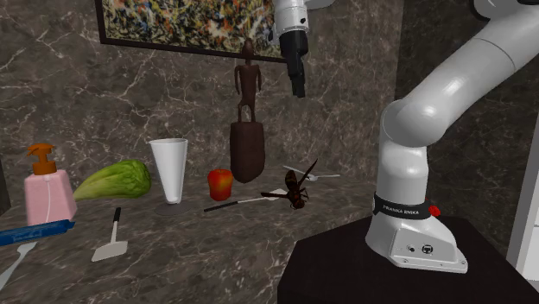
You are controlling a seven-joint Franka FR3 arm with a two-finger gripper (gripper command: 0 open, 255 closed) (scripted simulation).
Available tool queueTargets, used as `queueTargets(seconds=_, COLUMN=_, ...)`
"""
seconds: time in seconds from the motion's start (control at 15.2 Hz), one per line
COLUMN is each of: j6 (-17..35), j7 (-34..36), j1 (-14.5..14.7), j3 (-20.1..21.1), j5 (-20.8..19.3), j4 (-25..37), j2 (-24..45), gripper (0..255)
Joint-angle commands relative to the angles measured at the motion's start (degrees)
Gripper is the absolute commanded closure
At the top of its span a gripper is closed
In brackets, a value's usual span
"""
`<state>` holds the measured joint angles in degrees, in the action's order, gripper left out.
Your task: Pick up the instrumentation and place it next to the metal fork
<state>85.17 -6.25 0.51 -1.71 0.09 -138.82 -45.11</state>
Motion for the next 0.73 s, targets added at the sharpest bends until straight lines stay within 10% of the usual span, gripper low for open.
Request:
queueTargets(seconds=0.0, j6=0.00, j7=0.00, j1=0.00, j3=0.00, j5=0.00, j4=0.00, j2=0.00, gripper=0)
queueTargets(seconds=0.66, j6=25.00, j7=-16.99, j1=3.40, j3=-6.45, j5=-4.47, j4=-12.39, j2=8.06, gripper=0)
